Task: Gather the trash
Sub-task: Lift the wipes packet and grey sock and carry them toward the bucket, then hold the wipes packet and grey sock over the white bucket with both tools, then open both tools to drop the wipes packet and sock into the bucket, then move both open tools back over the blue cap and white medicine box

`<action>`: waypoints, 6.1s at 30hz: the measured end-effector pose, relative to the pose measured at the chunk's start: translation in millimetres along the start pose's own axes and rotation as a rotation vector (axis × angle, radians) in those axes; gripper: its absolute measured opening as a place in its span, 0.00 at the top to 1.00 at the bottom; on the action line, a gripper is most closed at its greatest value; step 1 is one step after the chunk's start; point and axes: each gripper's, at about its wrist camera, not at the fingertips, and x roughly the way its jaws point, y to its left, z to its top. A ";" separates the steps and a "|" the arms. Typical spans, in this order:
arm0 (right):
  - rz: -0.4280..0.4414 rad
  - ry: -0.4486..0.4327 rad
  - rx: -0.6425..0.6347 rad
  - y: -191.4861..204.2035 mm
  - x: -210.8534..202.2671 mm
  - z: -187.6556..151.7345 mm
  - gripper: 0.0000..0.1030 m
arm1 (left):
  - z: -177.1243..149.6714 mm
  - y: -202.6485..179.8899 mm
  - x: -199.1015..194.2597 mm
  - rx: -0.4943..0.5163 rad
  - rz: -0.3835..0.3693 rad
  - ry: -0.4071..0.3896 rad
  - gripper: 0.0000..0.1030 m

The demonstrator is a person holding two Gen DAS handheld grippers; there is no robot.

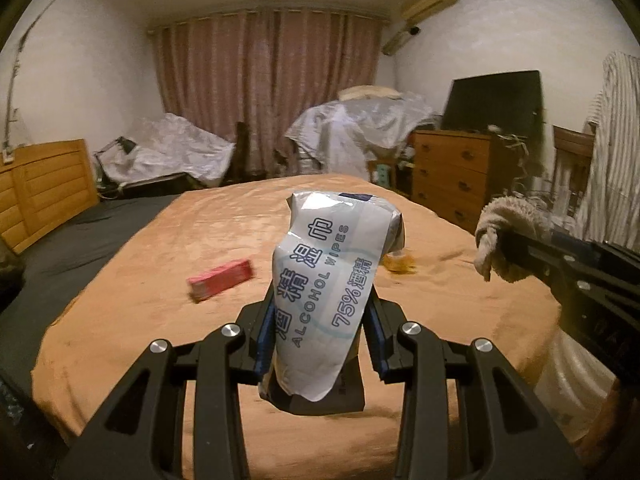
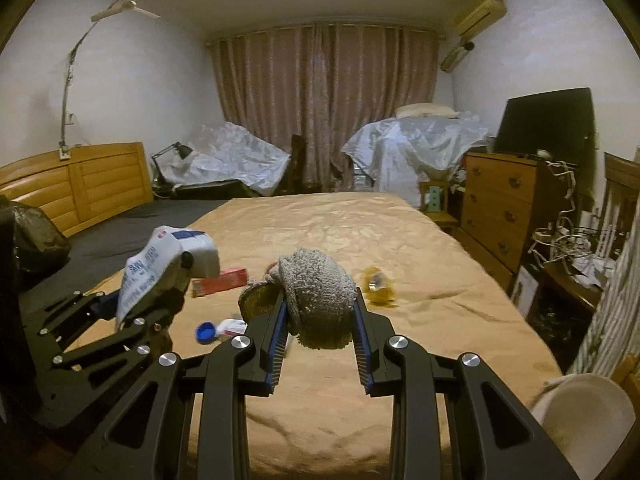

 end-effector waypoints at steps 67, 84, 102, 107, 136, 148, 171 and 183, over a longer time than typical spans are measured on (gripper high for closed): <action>-0.381 0.463 0.345 -397.3 -86.7 -111.6 0.70 | -47.1 -338.2 59.6 0.334 -0.542 0.379 0.64; -0.374 0.447 0.343 -389.6 -83.8 -110.7 0.69 | -34.3 -341.2 46.2 0.316 -0.605 0.320 0.64; -0.386 0.440 0.343 -391.5 -91.6 -106.1 0.69 | -37.7 -342.8 57.3 0.207 -0.733 0.422 0.64; -0.383 0.439 0.343 -392.0 -91.3 -106.0 0.69 | -37.9 -345.0 58.5 0.215 -0.717 0.420 0.62; -0.179 0.379 0.245 -296.6 -46.0 -91.1 0.50 | -46.0 -212.1 79.5 0.256 -0.442 0.359 0.38; 0.083 0.463 0.058 -135.8 80.9 -69.4 0.50 | -67.2 41.5 134.3 0.048 -0.004 0.433 0.38; 0.261 0.612 -0.167 -23.5 214.7 -66.1 0.50 | -91.8 150.5 206.4 -0.091 0.061 0.536 0.39; 0.370 0.625 -0.461 21.3 271.9 -43.2 0.43 | -86.0 176.8 213.6 -0.101 0.042 0.524 0.72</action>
